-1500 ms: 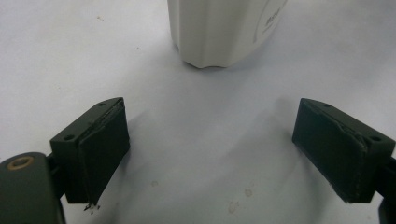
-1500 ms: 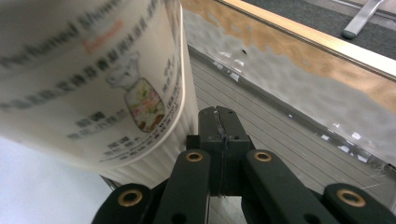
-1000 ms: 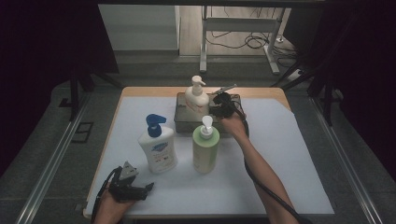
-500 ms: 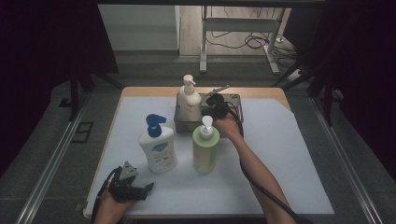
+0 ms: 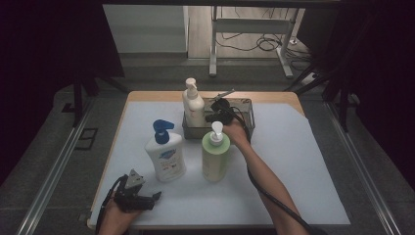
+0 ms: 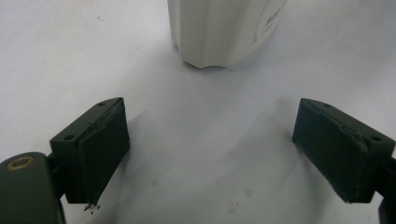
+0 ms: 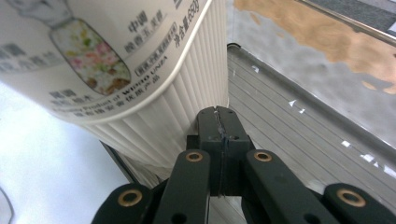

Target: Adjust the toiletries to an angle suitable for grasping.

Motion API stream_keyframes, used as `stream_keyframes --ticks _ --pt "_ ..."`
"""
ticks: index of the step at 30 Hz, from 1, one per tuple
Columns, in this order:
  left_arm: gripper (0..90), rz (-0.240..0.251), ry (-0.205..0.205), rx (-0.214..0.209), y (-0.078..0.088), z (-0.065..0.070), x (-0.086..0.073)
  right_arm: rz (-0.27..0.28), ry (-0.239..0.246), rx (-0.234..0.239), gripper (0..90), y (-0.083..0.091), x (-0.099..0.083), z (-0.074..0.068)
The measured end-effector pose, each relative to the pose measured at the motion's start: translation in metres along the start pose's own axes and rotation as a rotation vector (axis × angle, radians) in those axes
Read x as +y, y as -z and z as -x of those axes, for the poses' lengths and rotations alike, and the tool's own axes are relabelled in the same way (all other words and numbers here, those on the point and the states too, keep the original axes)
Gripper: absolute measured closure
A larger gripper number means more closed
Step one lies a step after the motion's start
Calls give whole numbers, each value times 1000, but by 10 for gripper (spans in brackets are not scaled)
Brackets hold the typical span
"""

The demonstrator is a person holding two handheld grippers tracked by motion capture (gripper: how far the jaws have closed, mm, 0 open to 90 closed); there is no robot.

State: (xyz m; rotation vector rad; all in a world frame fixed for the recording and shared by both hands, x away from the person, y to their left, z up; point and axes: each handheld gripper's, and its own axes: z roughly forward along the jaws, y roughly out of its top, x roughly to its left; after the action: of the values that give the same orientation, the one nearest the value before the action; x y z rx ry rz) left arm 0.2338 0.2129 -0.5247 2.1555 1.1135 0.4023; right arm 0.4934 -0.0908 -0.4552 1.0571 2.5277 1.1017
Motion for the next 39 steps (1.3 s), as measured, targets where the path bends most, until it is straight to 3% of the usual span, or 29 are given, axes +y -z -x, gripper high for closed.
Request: stream_keyframes --ticks 10,22,32,39 --pt "106 0 0 0 0 0 0 -11 3 8 897 -2 1 -2" --pt "106 0 0 0 0 0 0 -9 48 45 897 -7 4 -15" --pt "106 -1 0 -1 0 0 0 -4 42 78 897 -5 2 -15" --pt "106 -1 0 -1 0 0 0 -6 52 60 894 -5 2 -16"
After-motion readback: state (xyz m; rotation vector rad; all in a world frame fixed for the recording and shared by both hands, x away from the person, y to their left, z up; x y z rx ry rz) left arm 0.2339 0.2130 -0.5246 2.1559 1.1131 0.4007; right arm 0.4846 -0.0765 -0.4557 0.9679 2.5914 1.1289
